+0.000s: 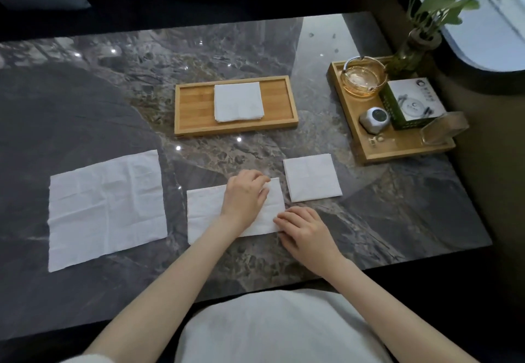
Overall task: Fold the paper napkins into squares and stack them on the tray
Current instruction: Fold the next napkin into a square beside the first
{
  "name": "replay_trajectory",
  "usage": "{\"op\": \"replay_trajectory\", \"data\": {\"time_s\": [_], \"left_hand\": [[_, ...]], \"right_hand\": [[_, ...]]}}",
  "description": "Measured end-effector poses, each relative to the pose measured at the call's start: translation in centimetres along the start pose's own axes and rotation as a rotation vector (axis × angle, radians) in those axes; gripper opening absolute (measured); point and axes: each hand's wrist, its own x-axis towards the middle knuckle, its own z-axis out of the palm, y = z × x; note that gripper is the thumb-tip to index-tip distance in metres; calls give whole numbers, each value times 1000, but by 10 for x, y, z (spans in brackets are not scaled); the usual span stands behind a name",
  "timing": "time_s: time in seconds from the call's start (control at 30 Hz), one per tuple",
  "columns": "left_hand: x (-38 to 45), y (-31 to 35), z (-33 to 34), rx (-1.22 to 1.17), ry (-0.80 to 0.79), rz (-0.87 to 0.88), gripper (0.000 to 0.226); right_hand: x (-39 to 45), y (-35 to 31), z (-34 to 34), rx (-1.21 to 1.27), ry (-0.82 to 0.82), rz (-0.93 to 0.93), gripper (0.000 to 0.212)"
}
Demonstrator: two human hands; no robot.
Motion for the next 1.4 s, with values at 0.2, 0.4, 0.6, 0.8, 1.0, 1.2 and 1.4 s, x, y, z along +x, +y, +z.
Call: {"op": "replay_trajectory", "data": {"time_s": [0.2, 0.4, 0.6, 0.8, 1.0, 1.2, 1.4], "left_hand": [[18, 5, 12, 81, -26, -21, 18], [21, 9, 12, 69, -12, -86, 15], [17, 8, 11, 24, -42, -137, 12], [24, 3, -12, -237, 3, -293, 10], [32, 1, -51, -481, 118, -370, 10], [37, -5, -90, -734, 176, -460, 24], [35, -12, -133, -974, 313, -421, 7]], "right_hand": [[-1, 1, 4, -40, 31, -62, 17], [-1, -2, 9, -10, 60, -19, 18], [7, 0, 5, 51, -26, 48, 14], [26, -2, -14, 469, -59, 421, 12], [68, 2, -35, 1003, -174, 741, 10], [106, 0, -53, 1019, -17, 679, 25], [151, -6, -80, 1110, 118, 644, 19]]}}
